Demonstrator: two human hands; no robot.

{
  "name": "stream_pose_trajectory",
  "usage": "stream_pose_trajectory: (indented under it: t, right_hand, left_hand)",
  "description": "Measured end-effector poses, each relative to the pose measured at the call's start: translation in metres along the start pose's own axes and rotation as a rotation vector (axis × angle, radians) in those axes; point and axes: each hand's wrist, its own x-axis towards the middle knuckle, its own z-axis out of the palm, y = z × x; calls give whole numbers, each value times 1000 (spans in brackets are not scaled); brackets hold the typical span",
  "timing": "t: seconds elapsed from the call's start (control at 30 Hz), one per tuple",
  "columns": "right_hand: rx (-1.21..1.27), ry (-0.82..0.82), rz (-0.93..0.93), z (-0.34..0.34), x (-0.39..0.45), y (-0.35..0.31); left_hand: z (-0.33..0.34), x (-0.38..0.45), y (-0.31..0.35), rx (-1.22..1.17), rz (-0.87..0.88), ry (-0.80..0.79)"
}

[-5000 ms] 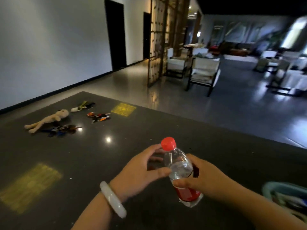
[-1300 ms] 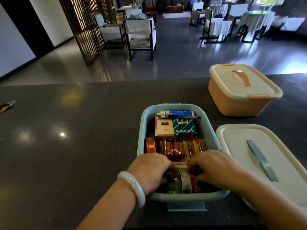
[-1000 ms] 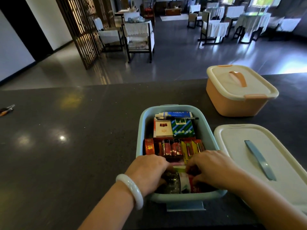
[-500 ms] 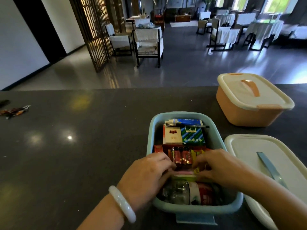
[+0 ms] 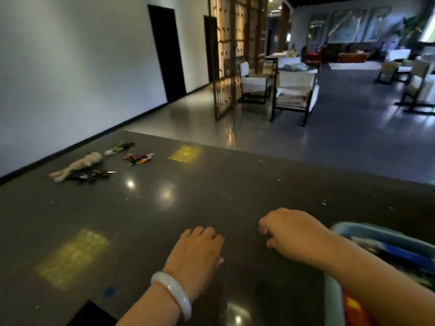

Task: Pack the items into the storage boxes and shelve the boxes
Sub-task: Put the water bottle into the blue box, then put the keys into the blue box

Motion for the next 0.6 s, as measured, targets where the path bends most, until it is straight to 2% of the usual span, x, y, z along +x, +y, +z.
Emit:
stream_pose_trajectory:
  t: [0.07,0.3,0.6]
  right_hand:
    - [-7,32,-49,-9,37,-32]
    - [-82,-20,-184,-41,169,-151]
    - [121,58,-300,-53,324,-278]
  left_hand:
    - [8,-2,-45,21,-100,-30]
    - [50,-25,-205,4,-369,-129]
    - [93,-32,-371,-39,-566,-205]
